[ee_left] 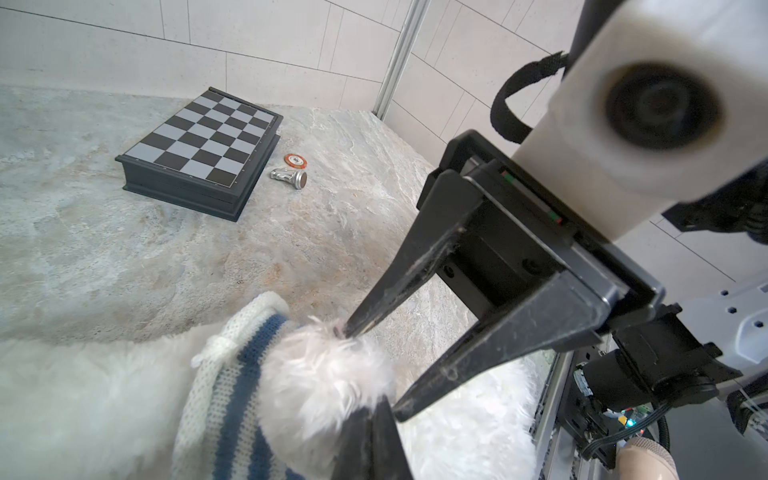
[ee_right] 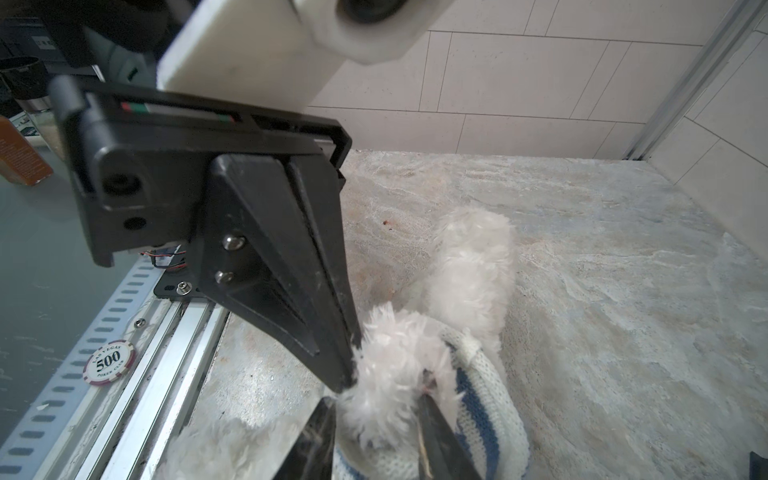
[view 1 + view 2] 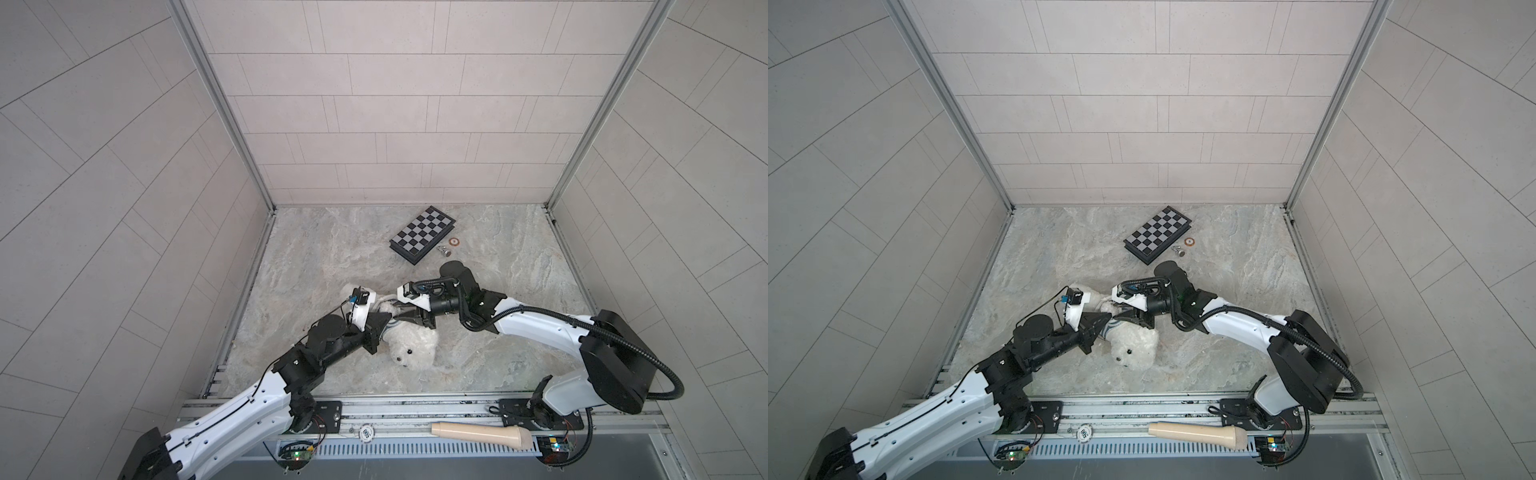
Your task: Dress the teddy bear
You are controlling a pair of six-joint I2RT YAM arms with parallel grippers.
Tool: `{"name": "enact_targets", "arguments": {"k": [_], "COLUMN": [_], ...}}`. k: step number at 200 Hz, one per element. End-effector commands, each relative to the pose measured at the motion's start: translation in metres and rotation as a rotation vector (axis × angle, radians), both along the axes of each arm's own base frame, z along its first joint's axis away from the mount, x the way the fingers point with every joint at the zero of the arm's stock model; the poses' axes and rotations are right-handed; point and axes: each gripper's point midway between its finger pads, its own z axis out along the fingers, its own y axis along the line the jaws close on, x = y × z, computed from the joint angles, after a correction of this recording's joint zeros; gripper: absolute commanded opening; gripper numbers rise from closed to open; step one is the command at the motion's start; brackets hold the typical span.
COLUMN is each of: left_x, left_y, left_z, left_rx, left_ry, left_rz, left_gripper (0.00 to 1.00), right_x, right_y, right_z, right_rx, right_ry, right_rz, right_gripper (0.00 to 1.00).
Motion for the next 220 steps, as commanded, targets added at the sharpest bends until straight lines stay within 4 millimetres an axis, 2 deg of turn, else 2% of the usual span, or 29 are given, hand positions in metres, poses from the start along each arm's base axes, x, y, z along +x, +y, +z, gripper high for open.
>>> {"name": "enact_targets", "arguments": {"k": [1, 76, 87, 101, 122, 149, 167, 188, 204, 220], "left_x": [-0.005, -0.012, -0.011, -0.008, -0.005, -0.005, -0.01, -0.007, 0.003, 0.008], "left_y": [-0.008, -0.014, -0.014, -0.012, -0.009, 0.003, 0.013, 0.035, 0.059, 0.067], "left_z": [0.017, 0.014, 0.013, 0.014, 0.014, 0.006, 0.003, 0.0, -0.007, -0.008], "left_rx": [-0.037, -0.023, -0.025, -0.038, -0.085, -0.123, -0.157, -0.169, -0.167, -0.177], "left_ry": [-0.083, -0.087, -0.08, -0.068, -0.037, 0.009, 0.029, 0.037, 0.046, 0.056], "left_rz": [-0.057, -0.121, -0.112, -0.089, -0.044, 0.015, 0.043, 0.151, 0.297, 0.346], "left_gripper": [0.0, 0.0, 0.0, 0.0, 0.0, 0.28, 0.39, 0.42, 0.37, 0.38], "right_x": [-0.003, -0.004, -0.006, -0.006, -0.005, -0.003, -0.004, -0.005, -0.009, -0.012], "right_y": [0.005, 0.016, 0.018, 0.019, 0.015, 0.009, 0.006, 0.002, 0.001, 0.0], "right_z": [-0.001, -0.014, -0.018, -0.023, -0.024, -0.019, -0.016, -0.015, -0.014, -0.012], "right_rx": [-0.027, -0.061, -0.072, -0.087, -0.081, -0.039, -0.012, 0.005, 0.02, 0.04], "right_ry": [-0.033, -0.033, -0.036, -0.038, -0.056, -0.103, -0.112, -0.118, -0.116, -0.125], "right_rz": [0.051, 0.074, 0.077, 0.071, 0.05, 0.021, 0.025, 0.035, 0.058, 0.068], "right_gripper": [0.34, 0.23, 0.17, 0.0, 0.0, 0.0, 0.0, 0.0, 0.0, 0.0]}}
